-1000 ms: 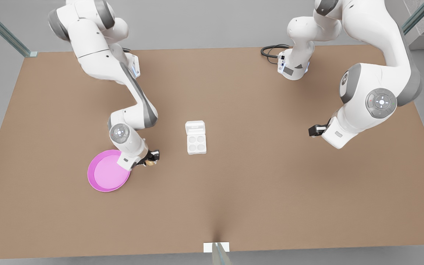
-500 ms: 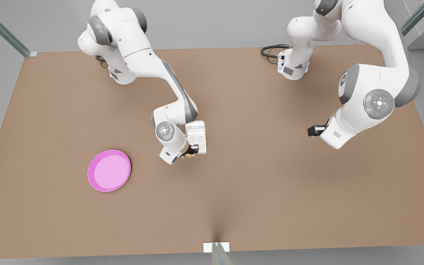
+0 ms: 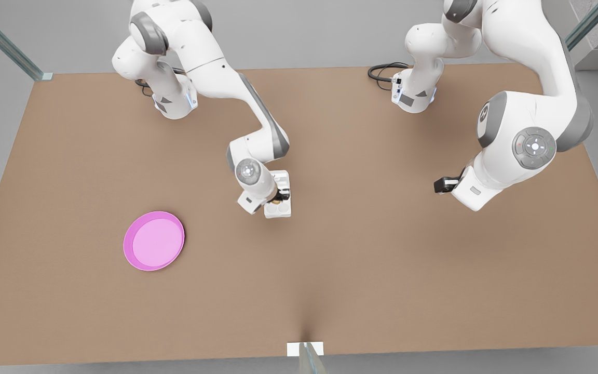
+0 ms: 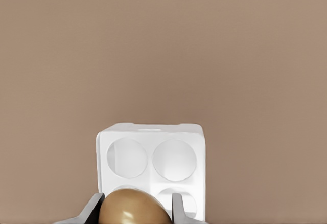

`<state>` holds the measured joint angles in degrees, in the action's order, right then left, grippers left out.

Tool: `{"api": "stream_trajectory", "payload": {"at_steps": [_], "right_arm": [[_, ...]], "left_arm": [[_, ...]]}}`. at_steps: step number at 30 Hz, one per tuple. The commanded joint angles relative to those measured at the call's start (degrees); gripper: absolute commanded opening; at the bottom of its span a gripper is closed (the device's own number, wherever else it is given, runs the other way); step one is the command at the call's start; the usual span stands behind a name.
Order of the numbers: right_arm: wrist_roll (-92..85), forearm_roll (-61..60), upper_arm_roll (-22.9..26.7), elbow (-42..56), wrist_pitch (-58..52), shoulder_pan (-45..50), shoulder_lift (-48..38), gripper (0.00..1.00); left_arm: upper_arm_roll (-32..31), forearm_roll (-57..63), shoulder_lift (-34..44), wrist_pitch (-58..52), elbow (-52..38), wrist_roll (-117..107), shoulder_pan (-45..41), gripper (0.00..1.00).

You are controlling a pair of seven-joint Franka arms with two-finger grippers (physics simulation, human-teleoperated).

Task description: Pack egg into the box and close the box lid

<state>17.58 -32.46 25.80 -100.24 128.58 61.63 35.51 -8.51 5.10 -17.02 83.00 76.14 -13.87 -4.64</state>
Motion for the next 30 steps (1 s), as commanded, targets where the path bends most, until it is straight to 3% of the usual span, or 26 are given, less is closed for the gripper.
{"api": "stream_trajectory", "payload": {"at_steps": [1,4,5,9,12,13,14,16,17,18,19,20,21,23,25,26,28,30], "right_arm": [[7.6,0.1,0.1,0.1,1.5,0.2,1.1,0.44],[7.6,-0.1,0.1,0.0,1.8,0.2,1.9,0.48],[7.6,-0.1,0.0,0.0,1.8,0.2,2.0,1.00],[7.6,-0.1,0.2,0.1,1.1,0.1,0.0,1.00],[7.4,4.0,0.3,-3.2,-2.7,-7.0,-10.6,1.00],[4.8,8.6,0.3,-3.2,-8.0,-12.8,-14.9,1.00],[-4.8,14.3,0.3,-3.2,-14.3,-20.7,-19.6,1.00],[-20.1,26.7,0.4,1.1,-26.3,-35.1,-24.8,1.00],[-22.8,27.0,0.3,6.1,-30.9,-39.2,-25.5,1.00],[-23.6,27.0,0.3,11.6,-38.0,-40.7,-26.1,1.00],[-23.5,27.5,-0.4,11.4,-39.7,-42.3,-29.3,1.00],[-23.4,28.8,-19.6,11.7,-40.7,-60.1,-30.9,1.00],[-22.9,31.9,-29.4,13.9,-41.5,-67.3,-30.8,1.00],[-22.8,31.6,-29.4,14.9,-41.6,-66.7,-30.0,1.00],[-22.7,31.8,-29.3,14.6,-44.7,-67.5,-29.1,1.00],[-22.8,32.2,-29.1,14.8,-45.0,-68.0,-28.6,1.00],[-22.8,32.4,-29.2,15.0,-44.2,-67.4,-27.9,1.00],[-22.7,32.5,-29.4,16.2,-44.1,-67.3,-27.3,1.00]], "left_arm": [[0.0,0.1,0.1,0.0,0.0,0.0,0.1,1.00],[0.0,0.1,0.0,0.1,-0.1,0.0,-0.1,1.00],[0.0,0.1,0.0,0.0,0.0,-0.1,-0.1,1.00],[0.0,0.1,0.1,0.0,-0.1,0.0,0.0,1.00],[-1.5,-0.2,2.1,-0.4,2.1,-0.5,0.0,1.00],[-2.5,-0.2,5.1,1.2,6.8,-0.9,-0.1,1.00],[-4.3,-0.5,12.4,9.4,19.7,-3.2,0.0,1.00],[-8.5,-0.5,13.9,14.4,26.7,-7.8,-0.1,1.00],[-9.1,-0.6,16.8,18.9,33.1,-9.9,-0.2,1.00],[-14.8,-0.7,16.1,21.7,34.7,-18.2,-0.2,1.00],[-19.8,-0.8,13.3,25.7,34.1,-26.5,-0.3,1.00],[-24.3,-0.8,11.1,30.5,33.7,-35.7,-0.4,1.00],[-28.1,-0.8,9.6,31.3,31.7,-42.3,-1.6,1.00],[-28.1,0.0,5.7,33.7,30.3,-55.1,-12.7,1.00],[-27.6,4.4,-1.1,42.2,29.9,-64.2,-18.3,1.00],[-27.7,13.3,-5.7,42.4,30.1,-68.2,-18.6,1.00],[-27.4,23.3,-14.1,50.2,28.2,-74.9,-20.4,1.00],[-27.0,30.6,-19.4,50.4,26.1,-78.1,-21.0,1.00]]}}
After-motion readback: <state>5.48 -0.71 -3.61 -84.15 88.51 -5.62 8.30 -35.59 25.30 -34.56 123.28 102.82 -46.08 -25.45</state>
